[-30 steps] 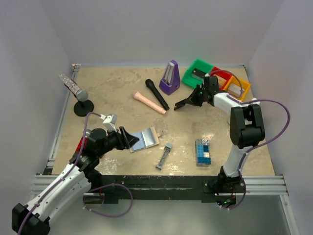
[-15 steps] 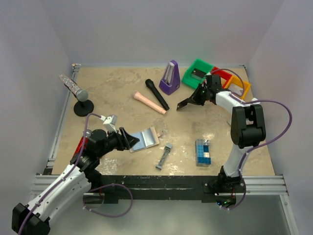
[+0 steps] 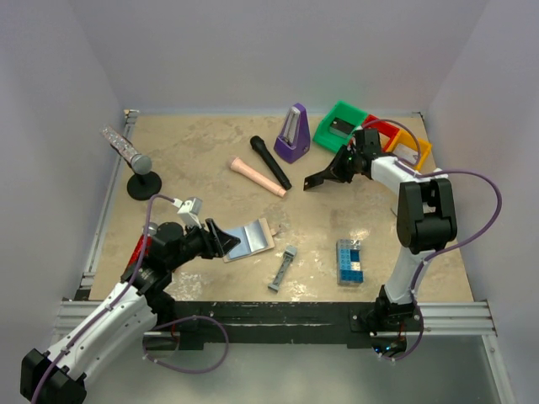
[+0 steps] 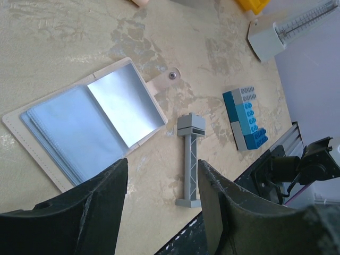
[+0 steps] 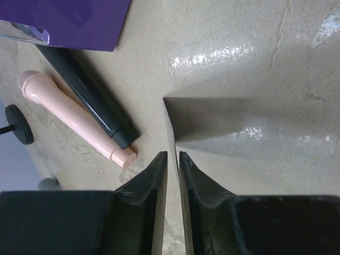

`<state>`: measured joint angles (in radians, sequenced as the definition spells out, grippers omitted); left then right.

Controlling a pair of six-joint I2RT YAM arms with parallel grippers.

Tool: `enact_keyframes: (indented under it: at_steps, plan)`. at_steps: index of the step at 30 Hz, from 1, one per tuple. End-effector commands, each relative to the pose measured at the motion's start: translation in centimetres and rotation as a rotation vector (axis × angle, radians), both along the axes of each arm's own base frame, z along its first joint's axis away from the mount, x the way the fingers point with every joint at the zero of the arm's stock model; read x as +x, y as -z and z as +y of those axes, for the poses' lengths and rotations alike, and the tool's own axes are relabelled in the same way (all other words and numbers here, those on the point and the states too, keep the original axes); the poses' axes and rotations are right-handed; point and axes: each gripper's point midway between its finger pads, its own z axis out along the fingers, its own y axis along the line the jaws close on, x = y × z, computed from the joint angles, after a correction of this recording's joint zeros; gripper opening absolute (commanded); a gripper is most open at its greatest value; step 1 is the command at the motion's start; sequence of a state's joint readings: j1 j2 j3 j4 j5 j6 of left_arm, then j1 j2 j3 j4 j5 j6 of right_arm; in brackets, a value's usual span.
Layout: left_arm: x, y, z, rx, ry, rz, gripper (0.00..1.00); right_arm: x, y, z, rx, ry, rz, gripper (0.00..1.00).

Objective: Take the credit cards out of the card holder
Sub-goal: Place the credit card at the center of the board.

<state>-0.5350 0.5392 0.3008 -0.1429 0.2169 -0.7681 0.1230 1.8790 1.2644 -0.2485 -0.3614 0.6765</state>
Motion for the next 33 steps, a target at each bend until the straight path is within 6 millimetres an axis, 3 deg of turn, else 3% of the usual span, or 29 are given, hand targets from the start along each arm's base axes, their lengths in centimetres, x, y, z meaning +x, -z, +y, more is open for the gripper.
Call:
enact_keyframes:
  at_steps: [1, 19, 24, 29, 32, 33]
  plan:
    - [0.2, -0.6, -0.2, -0.029, 0.000, -0.013, 0.59, 1.0, -1.7, -0.2, 0.003, -0.013, -0.045, 0.21]
    - [0.1, -0.7, -0.1, -0.029, -0.002, -0.020, 0.60, 0.3, -2.5, -2.3, -0.048, 0.037, -0.047, 0.37]
    - [0.2, -0.5, 0.2, -0.023, -0.023, -0.011, 0.64, -0.6, -4.3, -2.7, -0.070, 0.046, -0.111, 0.37]
    - [0.4, 0.1, 0.7, -0.027, -0.072, 0.008, 0.68, -3.9, -7.5, 0.1, -0.126, -0.043, -0.240, 0.37]
    - [0.4, 0.4, 0.8, -0.049, -0.094, 0.025, 0.70, -7.1, -8.5, 3.0, -0.202, -0.157, -0.312, 0.37]
    - [0.5, 0.6, 1.0, -0.050, -0.106, 0.036, 0.76, -8.2, -8.6, 4.0, -0.223, -0.195, -0.326, 0.37]
